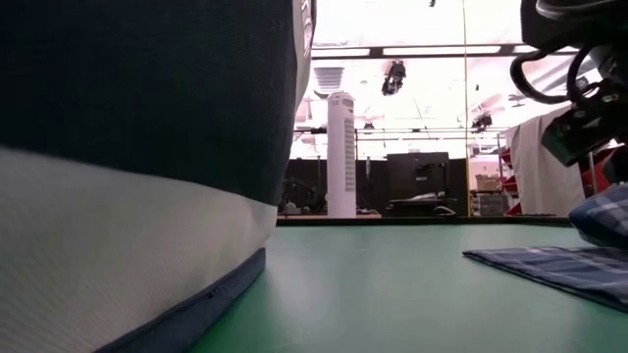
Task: Sort clothes
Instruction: Put the blue striped long-sleeve polo into the white laundry organizer
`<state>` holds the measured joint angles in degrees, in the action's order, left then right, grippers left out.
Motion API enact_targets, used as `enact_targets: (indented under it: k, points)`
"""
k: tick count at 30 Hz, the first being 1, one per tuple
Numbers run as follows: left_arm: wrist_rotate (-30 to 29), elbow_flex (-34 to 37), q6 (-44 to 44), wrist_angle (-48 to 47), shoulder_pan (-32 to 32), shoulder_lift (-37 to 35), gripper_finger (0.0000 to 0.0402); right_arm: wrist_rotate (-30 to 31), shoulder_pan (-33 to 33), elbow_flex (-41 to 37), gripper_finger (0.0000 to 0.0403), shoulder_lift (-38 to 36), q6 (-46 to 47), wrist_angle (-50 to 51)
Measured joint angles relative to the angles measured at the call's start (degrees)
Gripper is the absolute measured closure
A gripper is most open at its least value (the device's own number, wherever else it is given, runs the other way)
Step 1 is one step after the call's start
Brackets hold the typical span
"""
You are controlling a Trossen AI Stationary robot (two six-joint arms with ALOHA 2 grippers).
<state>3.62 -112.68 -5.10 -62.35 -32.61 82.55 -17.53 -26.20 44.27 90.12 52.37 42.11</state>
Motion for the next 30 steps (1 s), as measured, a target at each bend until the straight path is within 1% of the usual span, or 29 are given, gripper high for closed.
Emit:
enact_targets:
  k: [3,6,11,13,16,20,26,30]
  points:
    - [0.0,0.0,0.1,0.1,0.0,0.0,0.0068,0.5,0.0,0.0,0.0370,-3.8,1.1,0.3]
    - [0.0,0.0,0.1,0.2,0.0,0.0,0.0068,4.2,0.1,0.8,0.0370,-8.9,3.6,2.5]
    - [0.0,0.0,0.1,0.2,0.0,-0.1,0.0068,9.6,-0.1,4.5,0.0370,-19.1,7.1,6.4]
    - [0.0,0.0,0.1,0.2,0.0,-0.1,0.0068,14.4,0.0,6.4,0.0370,-22.7,8.6,7.4]
    - [0.0,0.0,0.1,0.2,0.0,-0.1,0.0068,23.6,0.0,9.3,0.0370,-27.2,9.8,8.0]
    - [0.0,0.0,0.2,0.5,0.0,-0.1,0.0068,36.4,0.0,14.0,0.0370,-30.8,7.9,8.2]
    - [0.0,-1.5,1.1,0.9,0.0,-0.1,0.0068,53.3,0.0,24.4,0.0370,-32.0,-1.4,8.4]
    - [0.0,-5.2,1.1,0.9,0.2,-0.1,0.0068,63.1,0.5,33.2,0.0370,-30.7,-11.5,8.2]
